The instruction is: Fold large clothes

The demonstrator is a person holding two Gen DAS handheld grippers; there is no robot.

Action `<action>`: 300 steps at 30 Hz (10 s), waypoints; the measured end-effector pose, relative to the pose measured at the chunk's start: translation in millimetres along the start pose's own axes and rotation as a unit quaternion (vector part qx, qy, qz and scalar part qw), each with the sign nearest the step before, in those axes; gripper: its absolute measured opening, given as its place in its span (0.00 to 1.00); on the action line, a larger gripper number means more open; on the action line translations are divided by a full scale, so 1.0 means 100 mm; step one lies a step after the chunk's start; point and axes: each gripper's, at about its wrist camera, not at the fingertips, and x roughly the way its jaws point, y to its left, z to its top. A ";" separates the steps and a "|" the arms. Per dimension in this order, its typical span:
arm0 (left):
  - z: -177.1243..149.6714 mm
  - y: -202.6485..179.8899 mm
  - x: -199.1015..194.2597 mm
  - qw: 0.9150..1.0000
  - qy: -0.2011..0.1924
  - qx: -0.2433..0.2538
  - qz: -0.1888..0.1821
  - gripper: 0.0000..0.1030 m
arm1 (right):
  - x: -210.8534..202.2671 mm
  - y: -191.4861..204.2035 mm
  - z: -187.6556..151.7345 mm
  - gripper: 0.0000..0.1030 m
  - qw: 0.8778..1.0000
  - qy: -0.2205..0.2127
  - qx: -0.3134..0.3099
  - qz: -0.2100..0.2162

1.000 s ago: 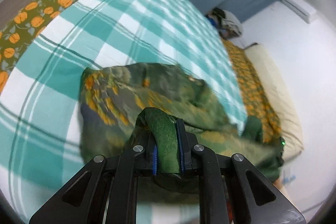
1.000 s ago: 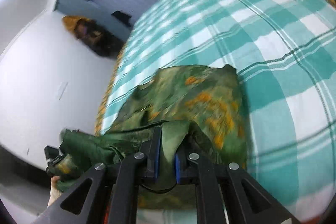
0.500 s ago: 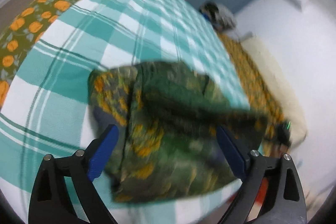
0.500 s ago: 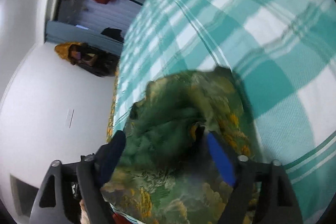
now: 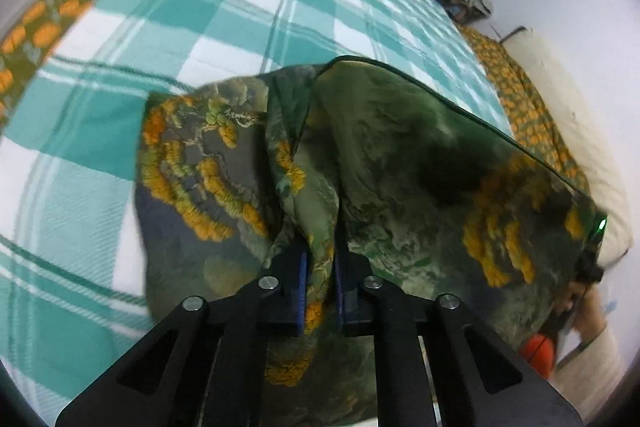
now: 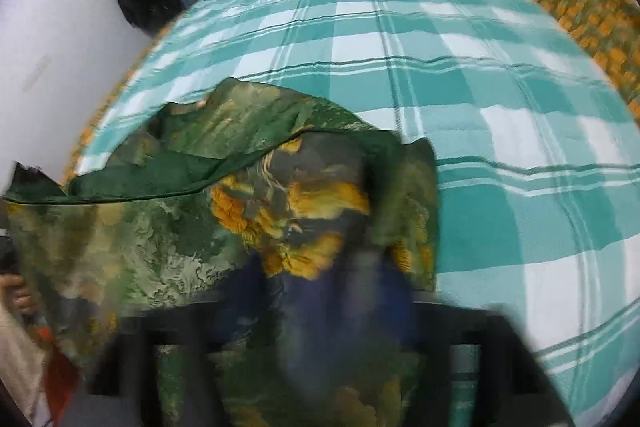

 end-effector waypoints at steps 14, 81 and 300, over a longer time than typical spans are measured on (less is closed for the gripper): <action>0.60 -0.31 -0.82 0.971 -0.219 0.045 0.089 0.06 | -0.97 0.39 0.92 0.12 0.971 -0.227 -0.048 -0.058; 0.07 0.00 0.77 0.976 -0.162 0.070 0.125 0.78 | 0.76 -0.16 -0.30 0.72 0.993 -0.106 0.038 0.026; 0.01 0.55 0.09 0.998 0.000 -0.041 -0.045 0.67 | 0.53 2.82 -0.72 0.25 0.975 0.006 -0.200 0.097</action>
